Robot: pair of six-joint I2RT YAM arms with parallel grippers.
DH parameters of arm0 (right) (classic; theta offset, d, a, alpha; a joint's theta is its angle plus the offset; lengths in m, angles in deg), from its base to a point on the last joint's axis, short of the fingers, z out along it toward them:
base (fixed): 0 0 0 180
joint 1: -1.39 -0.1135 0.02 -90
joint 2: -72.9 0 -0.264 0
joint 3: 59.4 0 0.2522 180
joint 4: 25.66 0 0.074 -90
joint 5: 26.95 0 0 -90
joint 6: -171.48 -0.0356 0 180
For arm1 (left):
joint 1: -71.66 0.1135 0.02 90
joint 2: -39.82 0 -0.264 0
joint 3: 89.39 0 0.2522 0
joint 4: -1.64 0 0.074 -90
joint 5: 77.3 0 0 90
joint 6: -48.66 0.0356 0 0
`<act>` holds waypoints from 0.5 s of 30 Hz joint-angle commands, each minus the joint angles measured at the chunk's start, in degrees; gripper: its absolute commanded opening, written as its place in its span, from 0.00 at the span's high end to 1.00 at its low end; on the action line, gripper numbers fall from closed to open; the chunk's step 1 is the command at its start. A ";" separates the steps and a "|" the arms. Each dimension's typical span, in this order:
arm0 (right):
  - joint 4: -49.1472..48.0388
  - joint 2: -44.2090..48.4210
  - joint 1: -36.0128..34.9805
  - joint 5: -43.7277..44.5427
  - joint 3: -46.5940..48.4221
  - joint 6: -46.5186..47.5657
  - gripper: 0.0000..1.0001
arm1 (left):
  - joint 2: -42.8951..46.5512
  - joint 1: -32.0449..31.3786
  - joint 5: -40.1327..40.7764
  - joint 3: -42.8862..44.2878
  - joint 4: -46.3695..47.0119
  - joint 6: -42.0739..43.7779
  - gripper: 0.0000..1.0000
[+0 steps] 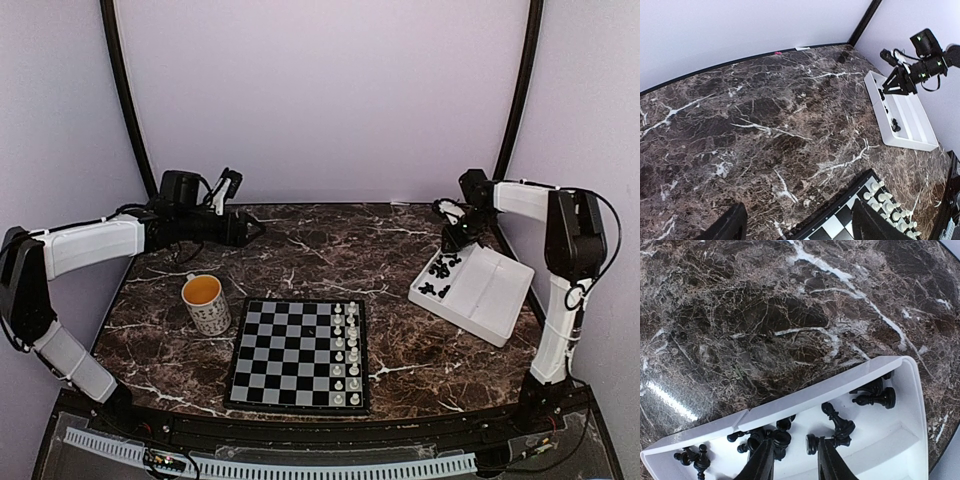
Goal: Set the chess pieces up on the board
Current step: Pick up the rook from the storage box.
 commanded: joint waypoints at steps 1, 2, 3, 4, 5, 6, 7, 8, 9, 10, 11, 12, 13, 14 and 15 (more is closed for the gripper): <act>0.78 -3.18 0.33 -1.69 2.35 1.12 0.69 | 1.45 2.83 -5.05 -1.16 3.96 -2.67 0.26; 0.69 -3.46 0.34 -1.92 2.30 1.17 0.69 | 1.61 2.96 -4.37 -1.12 3.83 -2.04 0.26; 0.43 -3.74 0.32 -2.03 2.33 1.13 0.69 | 1.67 2.98 -4.17 -1.12 3.62 -1.81 0.26; 0.28 -4.10 0.34 -2.01 2.60 1.05 0.69 | 1.73 3.04 -3.87 -1.14 3.57 -1.52 0.26; 0.31 -4.58 0.31 -2.02 3.08 1.06 0.69 | 1.64 3.06 -3.83 -1.12 3.54 -1.41 0.26; 0.50 -5.10 0.36 -2.14 3.68 1.04 0.69 | 1.51 3.08 -3.89 -1.14 3.49 -1.33 0.26; 0.82 -5.59 0.37 -2.46 4.36 1.10 0.69 | 1.36 3.09 -3.93 -1.08 3.41 -1.27 0.26; 1.14 -6.03 0.37 -2.81 4.97 1.20 0.69 | 1.28 3.09 -3.98 -1.02 3.33 -1.23 0.26; 1.15 -6.47 0.30 -3.00 5.38 1.25 0.70 | 1.18 3.09 -4.02 -0.98 3.28 -1.27 0.26; 1.23 -6.89 0.36 -3.04 5.81 1.29 0.70 | 1.10 3.09 -4.14 -0.95 3.27 -1.30 0.26; 1.31 -7.28 0.35 -3.12 6.14 1.32 0.71 | 1.06 3.09 -4.27 -1.00 3.26 -1.35 0.26; 1.42 -7.53 0.32 -3.07 6.45 1.42 0.71 | 1.09 3.09 -4.39 -0.97 3.31 -1.37 0.26; 1.37 -7.82 0.30 -3.02 6.62 1.39 0.72 | 1.06 3.09 -4.58 -0.90 3.33 -1.52 0.26; 1.46 -8.08 0.36 -2.92 6.79 1.39 0.73 | 1.04 3.09 -4.63 -0.92 3.34 -1.59 0.26; 1.49 -8.34 0.36 -2.83 6.99 1.39 0.74 | 0.98 3.09 -4.81 -0.93 3.35 -1.66 0.26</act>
